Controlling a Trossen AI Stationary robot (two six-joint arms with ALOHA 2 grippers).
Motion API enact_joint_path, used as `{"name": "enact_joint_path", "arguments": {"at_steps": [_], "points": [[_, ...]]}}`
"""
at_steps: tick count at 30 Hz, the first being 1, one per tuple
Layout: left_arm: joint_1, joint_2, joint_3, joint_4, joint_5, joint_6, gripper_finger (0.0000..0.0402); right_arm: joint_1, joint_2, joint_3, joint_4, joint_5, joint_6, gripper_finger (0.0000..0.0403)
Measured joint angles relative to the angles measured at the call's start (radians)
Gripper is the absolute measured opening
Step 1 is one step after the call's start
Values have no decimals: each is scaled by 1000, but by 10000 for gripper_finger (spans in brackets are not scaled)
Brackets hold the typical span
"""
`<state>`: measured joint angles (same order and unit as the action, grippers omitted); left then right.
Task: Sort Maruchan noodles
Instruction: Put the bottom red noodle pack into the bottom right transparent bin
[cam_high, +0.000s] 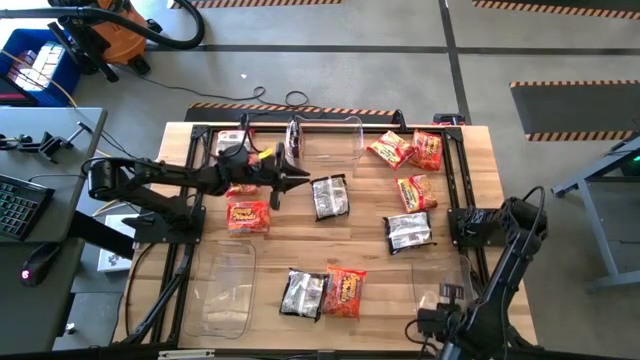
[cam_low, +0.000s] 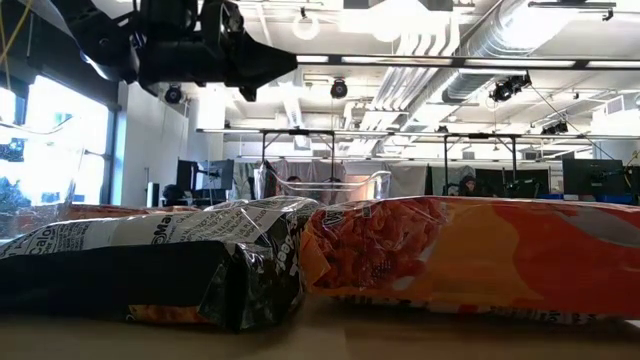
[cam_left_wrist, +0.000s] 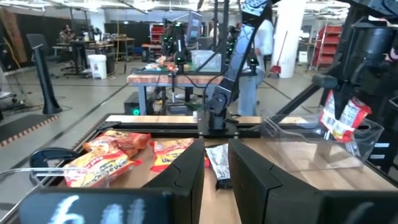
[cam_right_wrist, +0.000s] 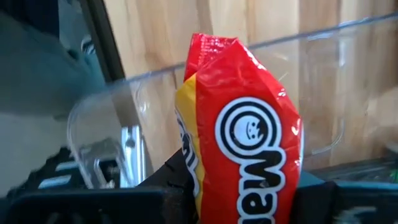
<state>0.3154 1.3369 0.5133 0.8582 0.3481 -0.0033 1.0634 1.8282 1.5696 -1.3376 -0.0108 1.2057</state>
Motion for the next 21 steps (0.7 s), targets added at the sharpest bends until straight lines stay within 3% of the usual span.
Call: {"name": "enact_joint_path", "arguments": {"at_steps": [12, 21], "points": [[-18, 0, 0, -51, -53, 16, 62, 0, 46, -2, 32, -38, -151, 83], [-17, 0, 1, -69, -75, 15, 62, 0, 79, -2, 56, -73, -160, 97]]}}
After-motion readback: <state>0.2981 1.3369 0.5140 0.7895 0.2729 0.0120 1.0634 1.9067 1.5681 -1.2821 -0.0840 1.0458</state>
